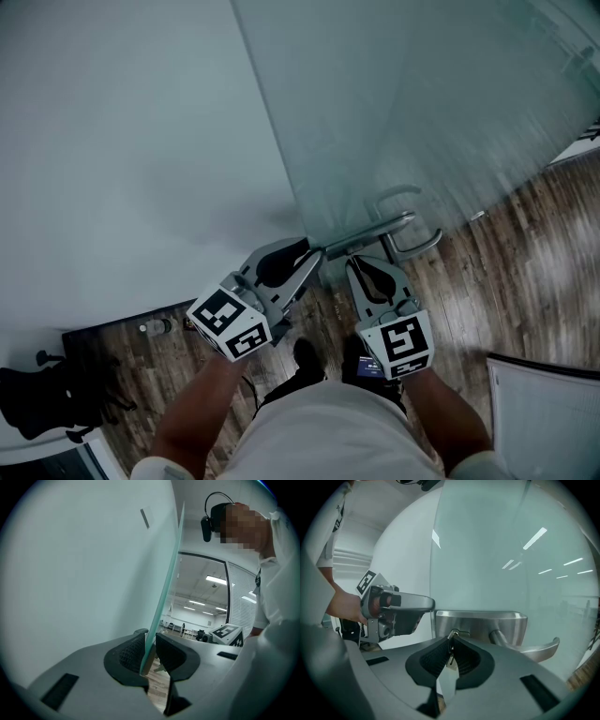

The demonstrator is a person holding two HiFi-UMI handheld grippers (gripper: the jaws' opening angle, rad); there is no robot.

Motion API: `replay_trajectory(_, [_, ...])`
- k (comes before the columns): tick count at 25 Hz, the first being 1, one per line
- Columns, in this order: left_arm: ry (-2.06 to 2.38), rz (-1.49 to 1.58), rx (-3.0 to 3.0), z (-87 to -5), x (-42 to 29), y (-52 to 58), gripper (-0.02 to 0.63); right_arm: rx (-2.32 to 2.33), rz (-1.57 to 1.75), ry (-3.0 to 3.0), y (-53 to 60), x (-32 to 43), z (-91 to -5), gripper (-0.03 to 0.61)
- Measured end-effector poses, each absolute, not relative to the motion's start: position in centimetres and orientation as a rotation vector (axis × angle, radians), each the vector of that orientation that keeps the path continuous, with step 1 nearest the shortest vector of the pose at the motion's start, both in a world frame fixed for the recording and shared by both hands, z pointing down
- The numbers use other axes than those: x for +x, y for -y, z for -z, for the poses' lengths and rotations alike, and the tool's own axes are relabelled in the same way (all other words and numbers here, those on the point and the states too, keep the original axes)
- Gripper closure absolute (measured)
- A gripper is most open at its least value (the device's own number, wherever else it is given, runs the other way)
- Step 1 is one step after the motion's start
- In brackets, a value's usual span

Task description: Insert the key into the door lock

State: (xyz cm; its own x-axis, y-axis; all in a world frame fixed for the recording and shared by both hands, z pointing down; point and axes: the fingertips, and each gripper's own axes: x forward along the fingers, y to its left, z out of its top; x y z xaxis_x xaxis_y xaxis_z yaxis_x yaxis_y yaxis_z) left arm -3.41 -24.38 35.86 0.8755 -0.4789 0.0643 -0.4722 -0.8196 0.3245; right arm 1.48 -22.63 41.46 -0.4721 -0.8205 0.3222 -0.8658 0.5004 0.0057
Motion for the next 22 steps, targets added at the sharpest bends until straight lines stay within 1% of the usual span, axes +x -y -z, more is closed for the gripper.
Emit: replay_trajectory(22, [0.737,0.016,2.734,-36.11,-3.37,24.50,0.531,1.443,-0.255,2.446,22.75,1.49,-41.78,0.549])
